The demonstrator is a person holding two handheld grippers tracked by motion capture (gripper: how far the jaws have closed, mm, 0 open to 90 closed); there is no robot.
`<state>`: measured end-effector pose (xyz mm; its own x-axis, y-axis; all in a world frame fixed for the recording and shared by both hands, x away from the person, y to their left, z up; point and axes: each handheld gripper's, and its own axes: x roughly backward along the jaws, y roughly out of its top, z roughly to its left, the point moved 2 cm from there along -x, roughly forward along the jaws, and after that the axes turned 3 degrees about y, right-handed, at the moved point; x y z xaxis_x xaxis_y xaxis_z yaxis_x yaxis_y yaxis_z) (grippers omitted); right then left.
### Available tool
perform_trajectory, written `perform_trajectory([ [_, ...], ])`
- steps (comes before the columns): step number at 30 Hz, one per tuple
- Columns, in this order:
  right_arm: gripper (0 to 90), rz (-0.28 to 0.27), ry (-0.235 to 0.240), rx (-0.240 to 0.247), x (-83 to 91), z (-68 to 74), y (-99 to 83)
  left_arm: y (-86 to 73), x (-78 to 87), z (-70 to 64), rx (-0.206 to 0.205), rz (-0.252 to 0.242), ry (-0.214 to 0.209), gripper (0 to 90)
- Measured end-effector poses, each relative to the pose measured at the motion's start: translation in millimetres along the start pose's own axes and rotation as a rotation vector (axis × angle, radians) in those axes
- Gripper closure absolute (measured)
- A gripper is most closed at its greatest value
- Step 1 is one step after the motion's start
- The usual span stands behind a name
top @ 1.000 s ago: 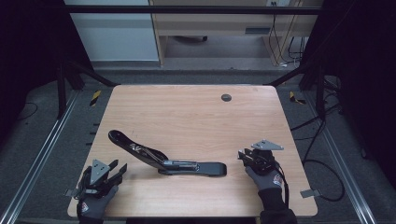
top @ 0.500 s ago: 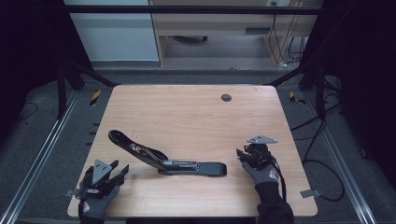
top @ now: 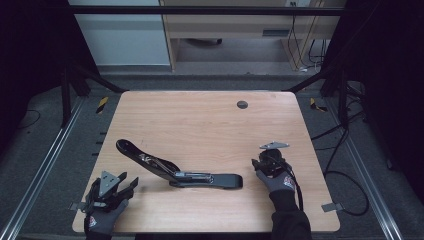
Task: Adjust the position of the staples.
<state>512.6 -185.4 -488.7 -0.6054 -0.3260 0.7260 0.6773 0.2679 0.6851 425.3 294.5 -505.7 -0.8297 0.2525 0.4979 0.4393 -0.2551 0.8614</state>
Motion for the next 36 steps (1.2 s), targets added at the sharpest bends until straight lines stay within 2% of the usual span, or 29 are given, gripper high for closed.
perform_trajectory([
  [5, 66.3, 0.027, 0.002, -0.011, -3.8, -0.4, -0.5, -0.4, -0.1, 0.0, -0.007, 0.005, 0.0, 49.9],
  [6, 66.4, 0.032, -0.014, -0.007, -6.2, -1.9, -0.8, -0.4, -0.2, -0.1, -0.008, 0.006, -0.001, 49.9],
  [10, 66.4, 0.056, -0.018, -0.022, -10.4, -3.7, -1.4, -0.8, -0.7, -0.7, -0.01, 0.009, -0.003, 50.1],
  [19, 71.8, 0.072, -0.018, -0.023, -14.7, -3.9, -1.4, -1.5, -1.1, 0.2, -0.011, 0.009, 0.0, 49.8],
  [25, 77.7, 0.083, -0.023, -0.005, -13.6, -4.3, -1.9, -1.7, -1.3, -0.1, -0.012, 0.008, -0.001, 49.6],
  [30, 78.1, 0.098, 0.002, 0.036, -11.5, -7.1, -3.0, -1.5, -1.4, -0.7, -0.018, 0.007, -0.007, 50.1],
  [35, 77.8, 0.105, 0.016, 0.056, -9.3, -9.3, -3.7, -1.7, -2.1, -1.7, -0.027, 0.008, -0.011, 49.8],
  [36, 74.2, 0.104, 0.019, 0.051, -7.6, -9.9, -3.7, -1.7, -2.2, -1.9, -0.026, 0.007, -0.012, 49.2],
])
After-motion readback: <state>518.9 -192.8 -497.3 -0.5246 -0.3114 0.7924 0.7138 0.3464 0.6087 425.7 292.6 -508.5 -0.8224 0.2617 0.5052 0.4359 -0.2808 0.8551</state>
